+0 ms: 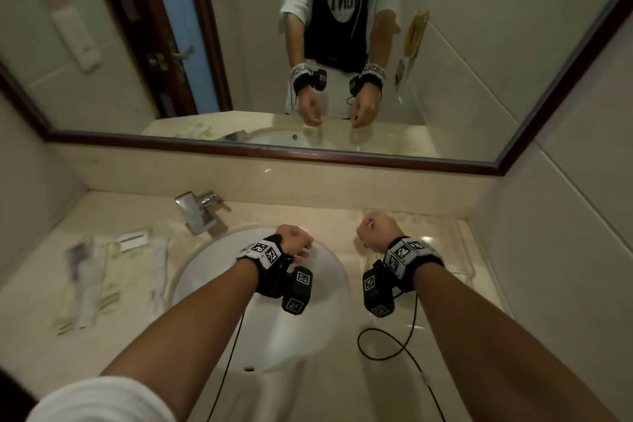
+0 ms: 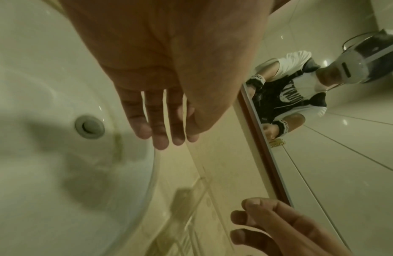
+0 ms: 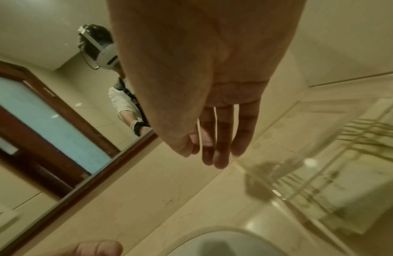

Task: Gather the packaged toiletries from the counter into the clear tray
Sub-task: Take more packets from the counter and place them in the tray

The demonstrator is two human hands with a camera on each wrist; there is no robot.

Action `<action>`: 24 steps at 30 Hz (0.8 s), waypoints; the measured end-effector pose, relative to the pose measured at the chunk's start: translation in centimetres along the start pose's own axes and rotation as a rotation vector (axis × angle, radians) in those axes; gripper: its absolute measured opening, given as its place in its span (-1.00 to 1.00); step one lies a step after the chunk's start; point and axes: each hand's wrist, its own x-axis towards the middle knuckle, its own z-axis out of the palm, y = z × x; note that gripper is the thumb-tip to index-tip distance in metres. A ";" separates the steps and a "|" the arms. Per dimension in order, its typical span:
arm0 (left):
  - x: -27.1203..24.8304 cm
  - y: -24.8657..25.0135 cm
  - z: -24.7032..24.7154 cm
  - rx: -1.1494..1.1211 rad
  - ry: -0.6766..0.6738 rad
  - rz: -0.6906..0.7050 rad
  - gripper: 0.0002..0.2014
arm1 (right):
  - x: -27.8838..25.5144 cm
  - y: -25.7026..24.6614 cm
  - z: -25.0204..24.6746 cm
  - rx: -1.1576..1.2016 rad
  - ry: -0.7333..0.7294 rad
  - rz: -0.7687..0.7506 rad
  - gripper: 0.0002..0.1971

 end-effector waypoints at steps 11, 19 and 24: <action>-2.0 -2.3 -13.5 0.223 0.213 0.084 -0.76 | 1.4 -12.6 5.3 -0.179 -0.144 -0.211 -0.93; -4.1 -8.3 -23.3 0.261 0.387 -0.015 -0.87 | 1.3 -21.2 12.7 -0.357 -0.275 -0.367 -0.86; -5.7 -11.6 -26.7 0.221 0.405 -0.072 -0.84 | 0.6 -24.1 16.7 -0.387 -0.335 -0.409 -0.83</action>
